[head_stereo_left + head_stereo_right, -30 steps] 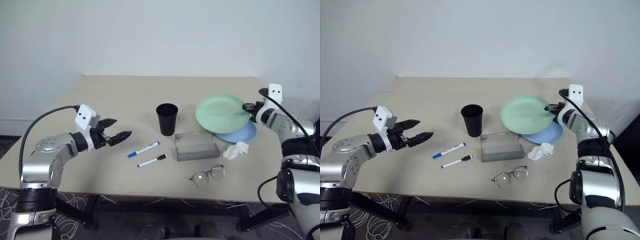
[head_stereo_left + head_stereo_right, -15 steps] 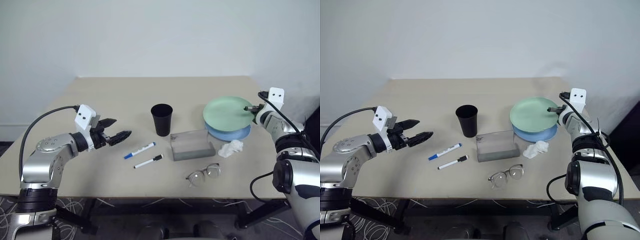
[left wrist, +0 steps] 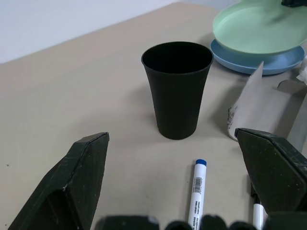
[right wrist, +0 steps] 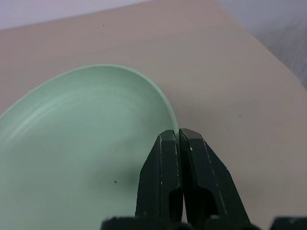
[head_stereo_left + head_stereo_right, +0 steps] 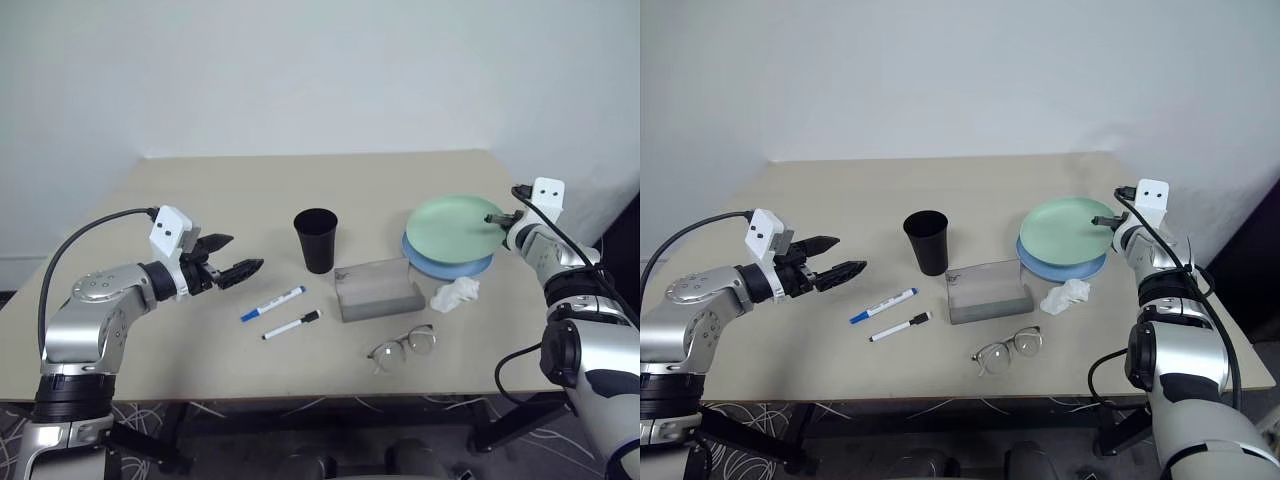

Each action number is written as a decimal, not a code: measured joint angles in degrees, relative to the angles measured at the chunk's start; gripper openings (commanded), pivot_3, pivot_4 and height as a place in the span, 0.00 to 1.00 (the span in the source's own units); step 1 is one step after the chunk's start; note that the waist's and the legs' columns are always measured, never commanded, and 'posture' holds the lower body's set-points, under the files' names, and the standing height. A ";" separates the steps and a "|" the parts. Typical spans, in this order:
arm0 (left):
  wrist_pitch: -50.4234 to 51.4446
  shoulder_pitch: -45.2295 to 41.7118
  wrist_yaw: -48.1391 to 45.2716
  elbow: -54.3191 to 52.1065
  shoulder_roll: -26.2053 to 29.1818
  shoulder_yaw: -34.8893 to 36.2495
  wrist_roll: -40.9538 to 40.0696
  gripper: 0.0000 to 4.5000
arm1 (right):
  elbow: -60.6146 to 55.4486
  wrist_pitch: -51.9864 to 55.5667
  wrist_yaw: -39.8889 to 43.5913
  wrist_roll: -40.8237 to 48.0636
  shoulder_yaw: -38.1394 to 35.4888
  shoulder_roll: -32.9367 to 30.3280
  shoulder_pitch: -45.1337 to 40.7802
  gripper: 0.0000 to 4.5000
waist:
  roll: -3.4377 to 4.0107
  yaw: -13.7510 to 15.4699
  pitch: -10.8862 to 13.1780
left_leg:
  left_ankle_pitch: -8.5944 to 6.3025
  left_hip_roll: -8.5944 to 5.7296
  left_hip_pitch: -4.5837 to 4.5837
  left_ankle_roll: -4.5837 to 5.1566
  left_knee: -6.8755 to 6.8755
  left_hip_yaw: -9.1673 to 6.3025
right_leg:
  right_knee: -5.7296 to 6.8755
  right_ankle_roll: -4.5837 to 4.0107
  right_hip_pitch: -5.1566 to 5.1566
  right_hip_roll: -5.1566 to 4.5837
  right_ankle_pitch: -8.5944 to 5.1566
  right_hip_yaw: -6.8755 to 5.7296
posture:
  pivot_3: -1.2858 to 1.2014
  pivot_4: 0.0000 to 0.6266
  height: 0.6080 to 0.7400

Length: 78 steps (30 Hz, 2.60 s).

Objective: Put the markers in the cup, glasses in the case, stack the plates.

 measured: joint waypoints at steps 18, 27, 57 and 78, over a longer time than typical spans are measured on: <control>0.01 0.00 0.08 0.00 0.00 0.00 0.04 1.00 | -0.80 1.54 -1.27 -1.03 0.82 1.34 0.55 0.00 | 0.00 0.01 0.00 | 0.00 -0.01 0.00 0.00 0.00 -0.02 | 0.00 0.00 -0.01 0.00 0.00 0.00 | 0.52 0.00 0.94; 0.01 -0.01 0.08 0.00 0.00 0.00 0.04 1.00 | -2.22 2.50 -1.20 -1.29 1.04 1.46 1.54 0.38 | 0.00 0.01 0.00 | 0.00 -0.01 0.00 0.00 0.00 -0.01 | 0.00 0.00 0.00 0.00 0.00 0.00 | 0.52 0.00 0.94; 0.01 -0.36 0.07 0.47 -0.05 -0.24 0.62 1.00 | -56.91 35.32 38.07 5.24 20.03 -12.95 24.58 1.00 | -0.02 0.62 0.00 | -0.03 0.11 -0.20 -0.03 0.23 -0.01 | -0.04 0.11 -0.05 -0.08 0.03 -0.15 | 0.52 0.00 0.94; 0.01 0.99 0.07 0.09 0.07 0.05 0.62 1.00 | -51.51 32.17 36.37 2.14 21.88 -14.23 29.11 1.00 | -0.06 2.00 0.01 | -0.04 0.11 -0.24 -0.04 0.24 0.00 | -0.05 0.12 -0.07 -0.09 0.03 -0.18 | 0.52 0.00 0.94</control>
